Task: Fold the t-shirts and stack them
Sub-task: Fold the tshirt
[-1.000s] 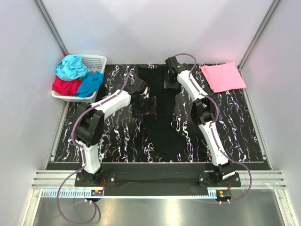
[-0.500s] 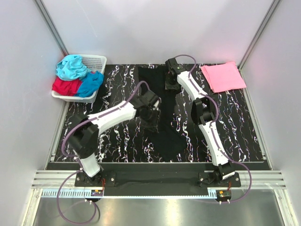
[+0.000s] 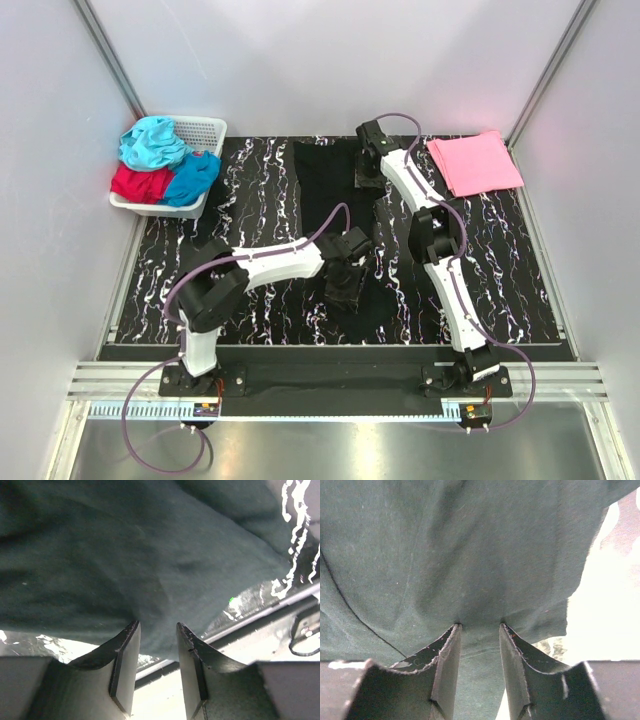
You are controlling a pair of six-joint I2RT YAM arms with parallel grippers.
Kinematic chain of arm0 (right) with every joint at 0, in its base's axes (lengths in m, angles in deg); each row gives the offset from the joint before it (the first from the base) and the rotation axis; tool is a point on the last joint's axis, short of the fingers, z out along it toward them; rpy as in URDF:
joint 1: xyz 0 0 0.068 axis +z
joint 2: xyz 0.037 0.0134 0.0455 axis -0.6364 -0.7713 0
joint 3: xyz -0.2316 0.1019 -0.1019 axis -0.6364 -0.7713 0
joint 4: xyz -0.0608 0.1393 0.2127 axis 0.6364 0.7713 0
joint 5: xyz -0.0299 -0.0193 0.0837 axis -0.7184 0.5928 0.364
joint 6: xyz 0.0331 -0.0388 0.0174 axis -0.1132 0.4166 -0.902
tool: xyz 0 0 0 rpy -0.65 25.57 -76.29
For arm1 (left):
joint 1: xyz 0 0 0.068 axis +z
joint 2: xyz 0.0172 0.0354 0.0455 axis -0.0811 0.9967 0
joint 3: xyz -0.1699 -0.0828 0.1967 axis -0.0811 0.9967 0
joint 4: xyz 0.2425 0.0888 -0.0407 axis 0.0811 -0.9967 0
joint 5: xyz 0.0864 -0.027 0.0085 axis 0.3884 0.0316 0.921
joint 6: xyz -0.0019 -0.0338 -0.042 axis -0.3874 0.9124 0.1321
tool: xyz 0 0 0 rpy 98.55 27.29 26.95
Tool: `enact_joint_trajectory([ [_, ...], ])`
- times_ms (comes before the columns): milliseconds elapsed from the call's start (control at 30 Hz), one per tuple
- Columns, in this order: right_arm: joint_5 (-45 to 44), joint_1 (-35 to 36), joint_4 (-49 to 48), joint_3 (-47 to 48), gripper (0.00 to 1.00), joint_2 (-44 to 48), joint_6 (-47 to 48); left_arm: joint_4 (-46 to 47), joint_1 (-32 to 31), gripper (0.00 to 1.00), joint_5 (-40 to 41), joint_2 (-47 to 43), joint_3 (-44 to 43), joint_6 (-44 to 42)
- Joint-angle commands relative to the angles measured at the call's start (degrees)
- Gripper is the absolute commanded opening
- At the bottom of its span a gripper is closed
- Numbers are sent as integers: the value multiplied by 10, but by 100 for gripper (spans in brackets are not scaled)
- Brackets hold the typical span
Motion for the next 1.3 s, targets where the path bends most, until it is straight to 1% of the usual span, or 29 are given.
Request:
enact_joint_trajectory([
  [0, 10, -9, -9, 34, 44, 41, 13, 18, 0, 41, 22, 12, 10, 12],
  [233, 40, -21, -16, 52, 46, 26, 23, 16, -21, 41, 18, 72, 33, 5],
  [367, 46, -23, -20, 59, 46, 15, 29, 17, -37, 41, 19, 80, 81, 1],
  [433, 47, -25, -22, 62, 46, 9, 31, 27, -41, 40, 18, 65, 108, 2],
  [567, 64, -32, -34, 71, 48, -1, 33, 53, -42, 40, 3, 21, 203, 4],
  [767, 73, -38, -41, 66, 49, -12, 32, 67, -43, 39, -6, -34, 292, 14],
  [1033, 64, -39, -49, 46, 48, -13, 35, 66, -43, 37, 7, -84, 359, 27],
  [1167, 63, -39, -51, 45, 48, -15, 36, 66, -43, 36, 14, -84, 377, 38],
  [1267, 65, -38, -53, 45, 48, -15, 37, 69, -43, 36, 34, -83, 373, 49],
])
